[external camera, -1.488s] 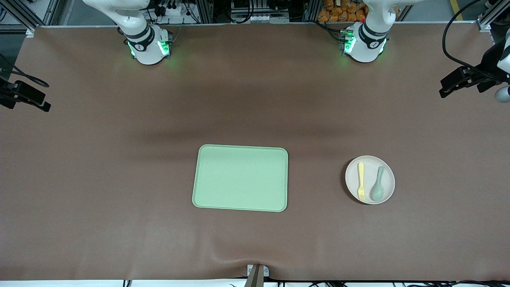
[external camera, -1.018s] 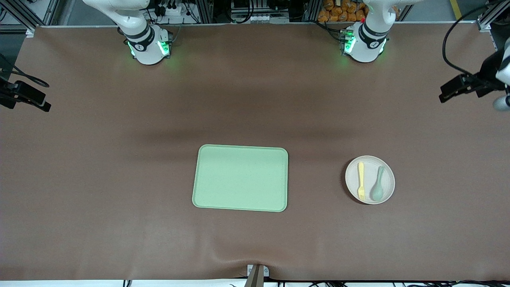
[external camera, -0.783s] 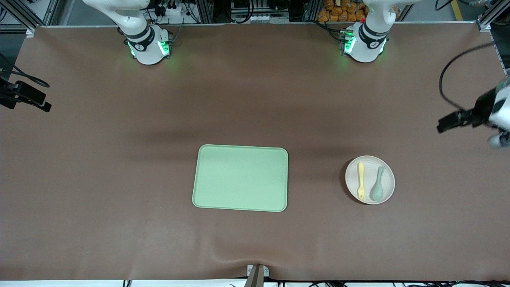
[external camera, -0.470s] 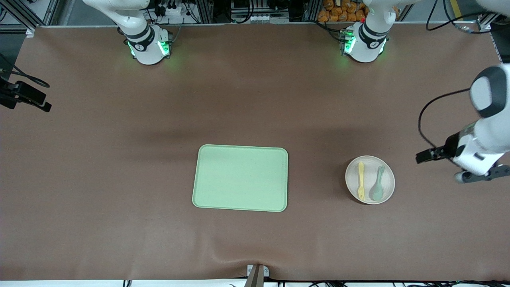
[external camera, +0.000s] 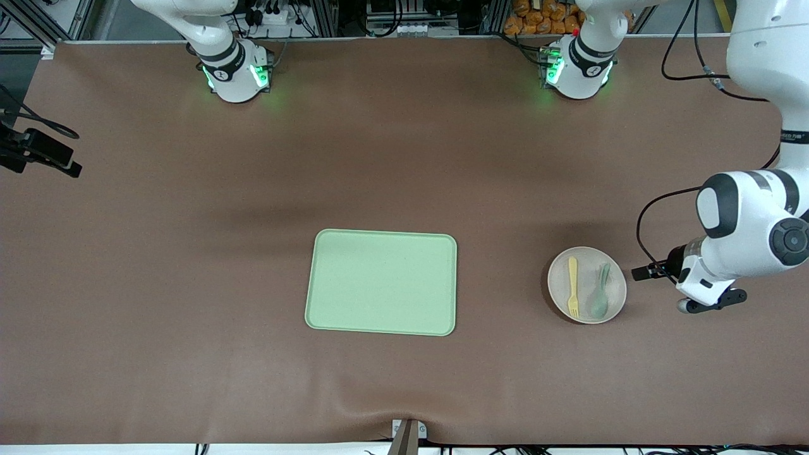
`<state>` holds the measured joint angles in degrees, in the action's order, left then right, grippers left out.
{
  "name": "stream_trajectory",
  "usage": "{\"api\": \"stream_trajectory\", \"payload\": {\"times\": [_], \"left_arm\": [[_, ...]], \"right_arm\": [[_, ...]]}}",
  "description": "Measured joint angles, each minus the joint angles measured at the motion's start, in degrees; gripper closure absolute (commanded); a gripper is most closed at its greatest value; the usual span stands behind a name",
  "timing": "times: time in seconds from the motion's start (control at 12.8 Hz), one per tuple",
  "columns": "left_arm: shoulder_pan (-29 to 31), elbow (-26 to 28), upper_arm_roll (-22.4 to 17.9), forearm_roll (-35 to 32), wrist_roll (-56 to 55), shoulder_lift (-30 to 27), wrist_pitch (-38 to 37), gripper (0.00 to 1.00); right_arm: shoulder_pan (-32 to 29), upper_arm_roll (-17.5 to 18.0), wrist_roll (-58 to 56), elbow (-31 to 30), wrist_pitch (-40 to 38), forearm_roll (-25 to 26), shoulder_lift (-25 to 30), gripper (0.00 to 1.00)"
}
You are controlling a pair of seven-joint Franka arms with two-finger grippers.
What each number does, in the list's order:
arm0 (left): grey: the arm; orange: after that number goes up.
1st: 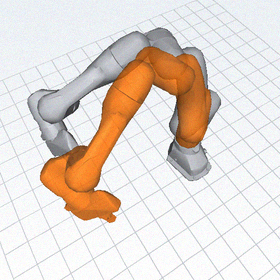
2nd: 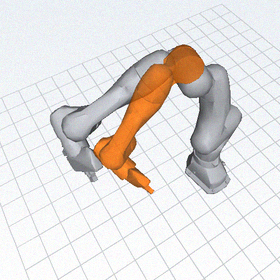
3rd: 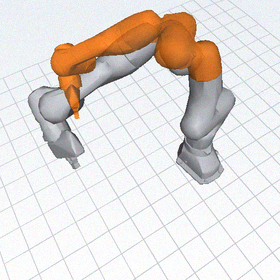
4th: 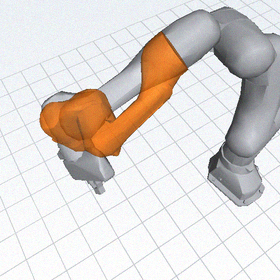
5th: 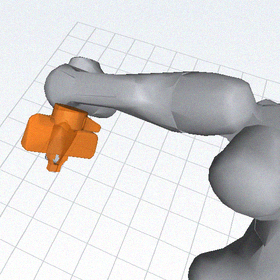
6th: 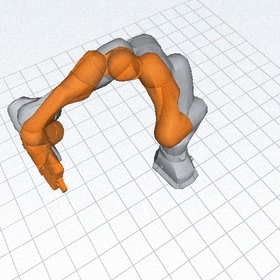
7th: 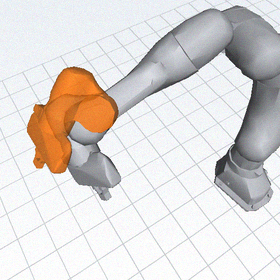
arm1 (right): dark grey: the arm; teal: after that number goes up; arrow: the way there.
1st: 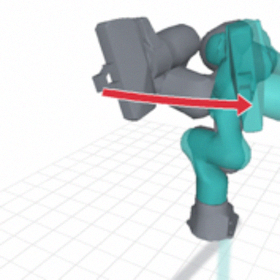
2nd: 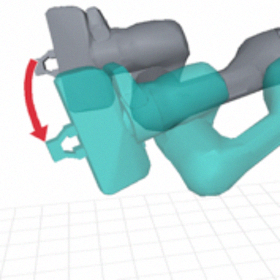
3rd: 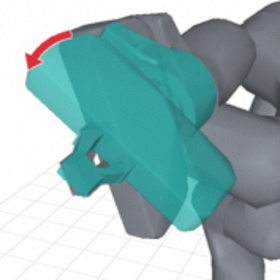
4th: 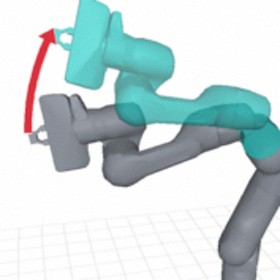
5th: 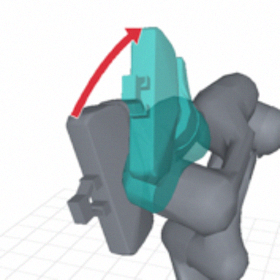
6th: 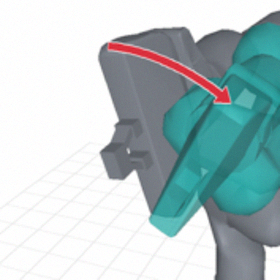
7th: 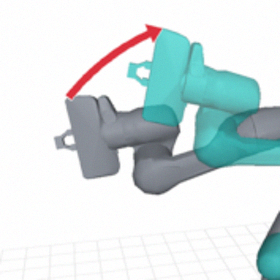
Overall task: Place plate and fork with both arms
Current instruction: 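Grasp the rim of the white plate with the left gripper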
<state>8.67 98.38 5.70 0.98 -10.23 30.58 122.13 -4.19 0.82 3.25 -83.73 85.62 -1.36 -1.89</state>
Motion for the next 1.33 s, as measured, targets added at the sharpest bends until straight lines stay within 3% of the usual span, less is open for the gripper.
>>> {"api": "stream_trajectory", "payload": {"times": [0.16, 0.55, 0.78, 1.02, 1.25, 1.33], "left_arm": [[0.1, 0.0, 0.2, 3.4, 0.1, 1.6, 1.6, 0.24], [-0.1, 0.0, 0.5, 3.9, 0.1, 5.6, 7.3, 0.29], [-0.1, 0.0, 0.5, 3.9, 0.1, 7.2, 9.3, 0.50], [-0.1, 0.0, 0.5, 3.9, -0.1, 7.5, 9.6, 0.79], [-0.1, -0.1, 0.5, 4.9, -0.3, 7.6, 9.7, 0.81], [-0.1, -0.1, 0.5, 5.7, -0.3, 7.6, 9.7, 0.88]], "right_arm": [[0.0, 0.0, 0.0, 0.0, 0.0, 0.0, 0.0, 0.00], [0.0, 0.0, 0.0, 0.0, 0.0, 0.0, 0.0, 0.00], [0.0, 0.0, 0.0, 0.0, 0.0, 0.0, 0.0, 0.00], [0.0, 0.0, 0.0, 0.0, 0.0, 0.0, 0.0, 0.00], [0.0, 0.0, 0.0, 0.0, 0.0, 0.0, 0.0, 0.00], [0.0, 0.0, 0.0, 0.0, 0.0, 0.0, 0.0, 0.00]]}}
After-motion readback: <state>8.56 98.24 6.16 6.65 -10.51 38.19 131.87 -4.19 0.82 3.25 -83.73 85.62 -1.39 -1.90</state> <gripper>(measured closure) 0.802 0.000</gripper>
